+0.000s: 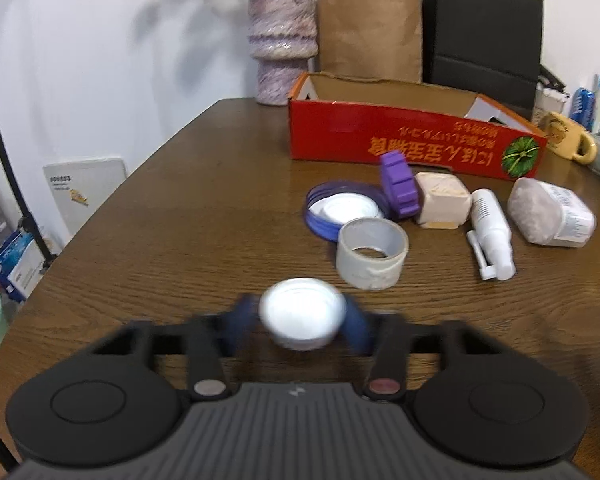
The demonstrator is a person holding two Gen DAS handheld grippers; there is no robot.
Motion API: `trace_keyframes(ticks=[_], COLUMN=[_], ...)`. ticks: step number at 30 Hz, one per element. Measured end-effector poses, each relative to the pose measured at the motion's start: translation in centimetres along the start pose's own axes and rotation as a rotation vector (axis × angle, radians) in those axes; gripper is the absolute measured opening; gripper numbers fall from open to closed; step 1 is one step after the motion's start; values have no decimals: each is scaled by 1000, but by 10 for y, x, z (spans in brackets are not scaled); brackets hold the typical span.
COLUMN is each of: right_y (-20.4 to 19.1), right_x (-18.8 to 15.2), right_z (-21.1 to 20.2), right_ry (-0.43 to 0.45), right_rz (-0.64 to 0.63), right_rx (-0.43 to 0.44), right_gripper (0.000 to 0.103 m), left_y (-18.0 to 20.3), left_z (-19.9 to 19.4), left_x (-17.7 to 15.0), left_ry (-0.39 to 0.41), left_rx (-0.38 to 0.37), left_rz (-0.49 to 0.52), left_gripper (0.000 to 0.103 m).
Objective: Organize rigid objects
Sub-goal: 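Grasp the white lid with the left tool while the right tool grasps the wipes pack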
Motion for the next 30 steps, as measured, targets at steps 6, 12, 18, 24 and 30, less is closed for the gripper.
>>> trace_keyframes(ticks=[6, 12, 18, 24, 30], right_y=[-1, 0, 0, 1, 4], right_x=[-1, 2, 8, 21, 36], right_z=[3, 4, 8, 18, 38], right_ry=[-2, -1, -2, -11, -36], right_rz=[1, 4, 4, 5, 5], right_rx=[-2, -4, -20, -51, -63], right_gripper=[103, 103, 103, 103, 103], left_y=[1, 3, 6, 10, 13], left_z=[-7, -21, -32, -34, -35], left_x=[1, 9, 23, 38, 52], left_ry=[39, 95, 138, 166, 190], left_rx=[-2, 25, 31, 47, 55], left_rz=[6, 13, 19, 18, 20], left_gripper=[41, 41, 41, 41, 41])
Point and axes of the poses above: each gripper's, at about its wrist camera, not at the fingertips, and z roughly the way its jaws point, y to its right, x to its top, the point moved 1 cm from there along z, roughly the way its jaws point, and after that the axes turned 6 degrees about -y, right-handed, at the moved point
